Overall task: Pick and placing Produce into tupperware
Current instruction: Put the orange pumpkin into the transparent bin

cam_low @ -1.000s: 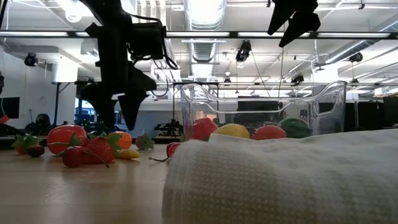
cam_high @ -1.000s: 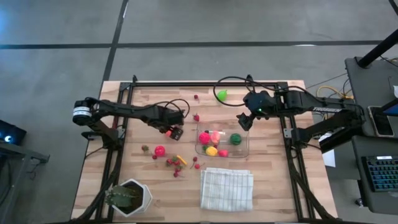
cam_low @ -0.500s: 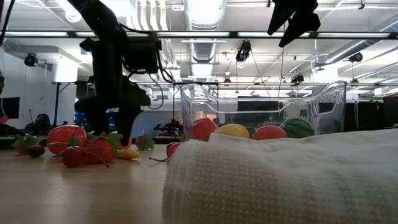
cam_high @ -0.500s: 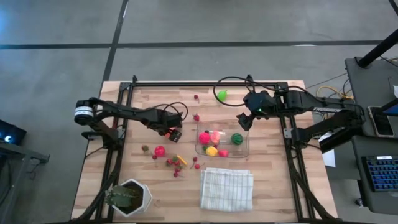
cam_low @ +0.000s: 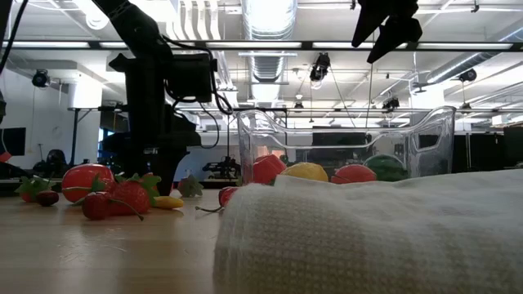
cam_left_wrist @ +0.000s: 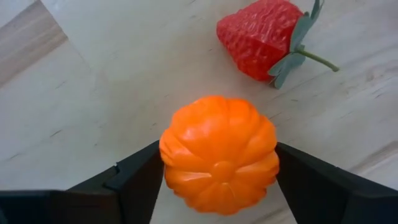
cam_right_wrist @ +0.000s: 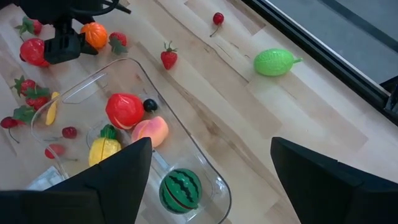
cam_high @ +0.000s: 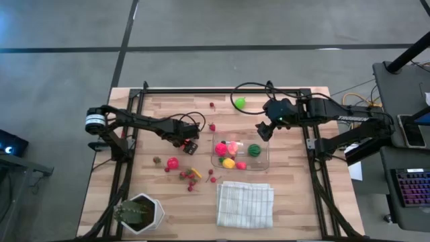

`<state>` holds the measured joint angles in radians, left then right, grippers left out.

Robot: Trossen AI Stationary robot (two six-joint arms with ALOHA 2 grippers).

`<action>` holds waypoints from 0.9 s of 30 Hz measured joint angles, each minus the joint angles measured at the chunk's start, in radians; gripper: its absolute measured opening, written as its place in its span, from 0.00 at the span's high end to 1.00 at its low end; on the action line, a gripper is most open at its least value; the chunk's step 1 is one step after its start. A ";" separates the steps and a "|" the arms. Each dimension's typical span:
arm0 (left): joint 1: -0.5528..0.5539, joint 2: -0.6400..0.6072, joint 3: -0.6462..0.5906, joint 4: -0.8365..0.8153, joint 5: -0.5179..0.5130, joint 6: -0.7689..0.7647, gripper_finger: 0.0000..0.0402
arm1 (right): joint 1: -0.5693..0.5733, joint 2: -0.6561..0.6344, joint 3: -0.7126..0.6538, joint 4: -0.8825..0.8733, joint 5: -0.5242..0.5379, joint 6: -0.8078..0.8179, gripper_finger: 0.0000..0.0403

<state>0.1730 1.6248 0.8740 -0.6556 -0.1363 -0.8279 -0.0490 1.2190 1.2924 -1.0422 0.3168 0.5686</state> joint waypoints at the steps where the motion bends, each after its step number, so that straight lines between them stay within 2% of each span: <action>1: 0.000 0.001 0.002 0.002 -0.006 0.000 0.34 | 0.000 0.000 -0.001 0.000 0.000 0.000 0.20; 7: 0.000 0.001 0.008 0.007 -0.010 -0.001 0.42 | 0.000 0.000 -0.007 -0.001 0.000 0.000 0.21; 13: -0.011 -0.006 0.054 0.009 0.008 -0.003 0.43 | 0.000 0.000 -0.008 -0.001 0.000 0.008 0.20; 18: -0.046 -0.052 0.144 0.009 0.060 -0.006 0.42 | 0.000 0.000 -0.010 -0.002 0.000 0.008 0.21; 22: -0.104 -0.092 0.245 0.020 0.040 -0.041 0.42 | 0.000 0.000 -0.011 -0.002 0.000 0.008 0.21; 24: -0.140 -0.105 0.292 0.086 0.004 -0.034 0.42 | 0.000 0.000 -0.012 -0.003 -0.001 0.008 0.21; 27: -0.190 -0.103 0.330 0.281 -0.027 0.082 0.42 | 0.000 0.000 -0.015 -0.002 0.000 0.007 0.20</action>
<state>-0.0174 1.5217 1.2044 -0.3742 -0.1634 -0.7460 -0.0490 1.2194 1.2776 -1.0443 0.3164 0.5758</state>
